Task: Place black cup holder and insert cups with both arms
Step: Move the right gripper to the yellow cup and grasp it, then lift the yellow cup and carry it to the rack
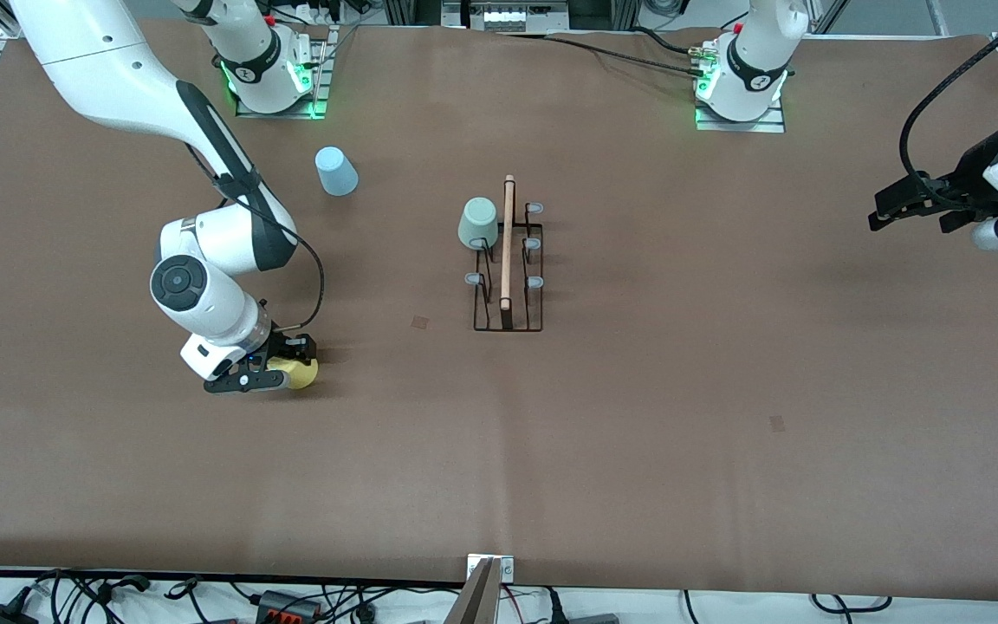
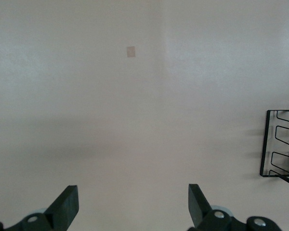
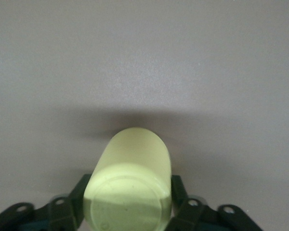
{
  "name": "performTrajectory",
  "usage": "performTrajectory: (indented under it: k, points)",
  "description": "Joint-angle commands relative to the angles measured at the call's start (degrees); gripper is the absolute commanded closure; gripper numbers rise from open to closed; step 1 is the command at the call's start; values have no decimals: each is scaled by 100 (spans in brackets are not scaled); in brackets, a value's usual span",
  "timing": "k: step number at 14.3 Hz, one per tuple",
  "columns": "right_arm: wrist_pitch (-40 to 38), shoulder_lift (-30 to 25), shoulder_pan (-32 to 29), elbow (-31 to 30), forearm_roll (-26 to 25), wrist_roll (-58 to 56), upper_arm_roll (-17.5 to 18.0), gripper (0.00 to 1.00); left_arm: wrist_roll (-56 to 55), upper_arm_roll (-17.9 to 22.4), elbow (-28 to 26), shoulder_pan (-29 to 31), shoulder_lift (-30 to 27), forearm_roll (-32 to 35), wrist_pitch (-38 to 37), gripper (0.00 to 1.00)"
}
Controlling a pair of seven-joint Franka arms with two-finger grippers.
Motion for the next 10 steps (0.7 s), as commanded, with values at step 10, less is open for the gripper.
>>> performTrajectory:
  k: [10]
  points:
    - [-1373, -1214, 1617, 513, 297, 4550, 568, 97, -79, -40, 423, -51, 204, 131, -424, 0]
